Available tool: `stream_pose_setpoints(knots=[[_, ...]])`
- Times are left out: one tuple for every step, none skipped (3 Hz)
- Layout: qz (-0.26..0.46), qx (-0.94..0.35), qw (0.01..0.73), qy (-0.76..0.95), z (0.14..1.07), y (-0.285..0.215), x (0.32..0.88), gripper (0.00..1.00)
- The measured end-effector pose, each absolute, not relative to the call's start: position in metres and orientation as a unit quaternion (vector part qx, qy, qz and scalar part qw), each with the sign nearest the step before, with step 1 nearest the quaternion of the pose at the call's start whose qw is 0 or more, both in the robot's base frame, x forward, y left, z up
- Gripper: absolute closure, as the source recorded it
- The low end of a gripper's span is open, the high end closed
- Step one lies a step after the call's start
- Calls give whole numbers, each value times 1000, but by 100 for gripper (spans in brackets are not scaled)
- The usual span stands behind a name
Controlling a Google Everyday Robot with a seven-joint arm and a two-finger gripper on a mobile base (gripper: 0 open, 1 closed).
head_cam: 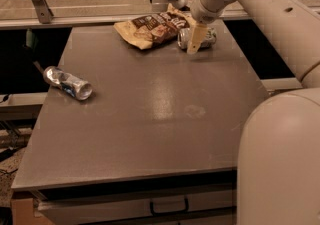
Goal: Move 7up can near brown chip bag
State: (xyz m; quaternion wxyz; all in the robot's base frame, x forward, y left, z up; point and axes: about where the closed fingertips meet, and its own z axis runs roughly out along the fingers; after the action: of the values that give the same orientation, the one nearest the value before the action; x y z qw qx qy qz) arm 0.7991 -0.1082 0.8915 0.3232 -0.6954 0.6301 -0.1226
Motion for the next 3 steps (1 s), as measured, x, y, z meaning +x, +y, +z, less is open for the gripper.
stream_pose_setpoints(knots=[[-100,-683,352,632,901,-116,798,0],[-63,-649,429,625,934,-147,786,0],[-43,-609,495,619,973,-210,746,0]])
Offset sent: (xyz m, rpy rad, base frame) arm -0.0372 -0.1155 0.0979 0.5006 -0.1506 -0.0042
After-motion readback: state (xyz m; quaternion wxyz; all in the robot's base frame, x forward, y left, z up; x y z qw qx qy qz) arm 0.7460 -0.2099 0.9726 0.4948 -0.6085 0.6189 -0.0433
